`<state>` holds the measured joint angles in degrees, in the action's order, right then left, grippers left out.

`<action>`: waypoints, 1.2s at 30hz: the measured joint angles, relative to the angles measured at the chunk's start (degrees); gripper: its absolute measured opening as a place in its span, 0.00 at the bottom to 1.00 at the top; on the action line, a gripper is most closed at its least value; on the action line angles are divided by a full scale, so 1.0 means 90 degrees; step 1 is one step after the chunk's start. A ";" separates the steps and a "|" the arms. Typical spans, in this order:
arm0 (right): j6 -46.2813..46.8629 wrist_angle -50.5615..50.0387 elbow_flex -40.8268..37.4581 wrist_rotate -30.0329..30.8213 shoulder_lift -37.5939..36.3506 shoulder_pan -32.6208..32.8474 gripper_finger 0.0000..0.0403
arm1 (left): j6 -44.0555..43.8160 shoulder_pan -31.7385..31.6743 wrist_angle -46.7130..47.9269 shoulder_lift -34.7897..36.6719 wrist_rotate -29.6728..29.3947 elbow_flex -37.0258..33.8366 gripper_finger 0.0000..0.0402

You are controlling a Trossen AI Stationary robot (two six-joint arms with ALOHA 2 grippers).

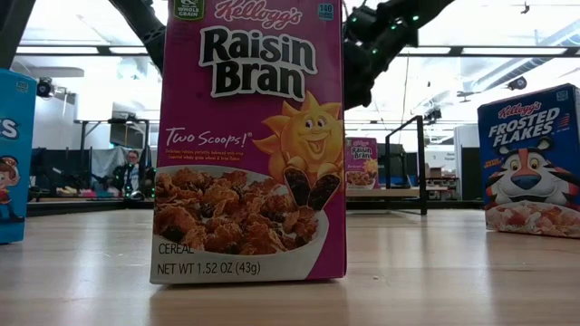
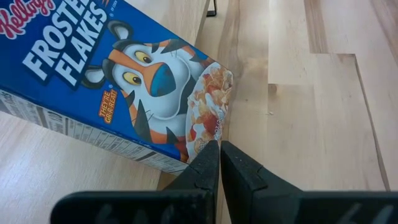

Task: Stack cereal on shelf
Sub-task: Put the top dark blue cereal box on the shelf, then put the top dark blue cereal box on the shelf Adjust the dark blue cereal box

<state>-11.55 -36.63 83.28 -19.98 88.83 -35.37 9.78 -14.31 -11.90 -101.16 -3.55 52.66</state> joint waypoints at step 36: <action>-0.0166 -0.4662 0.4467 -0.1670 0.2766 0.0011 0.71 | 0.0099 0.0018 -0.0047 -0.0005 0.0322 0.0000 0.00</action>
<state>-13.05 -78.59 123.49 -35.00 113.72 -35.27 10.67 -14.14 -12.33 -101.21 -0.66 52.66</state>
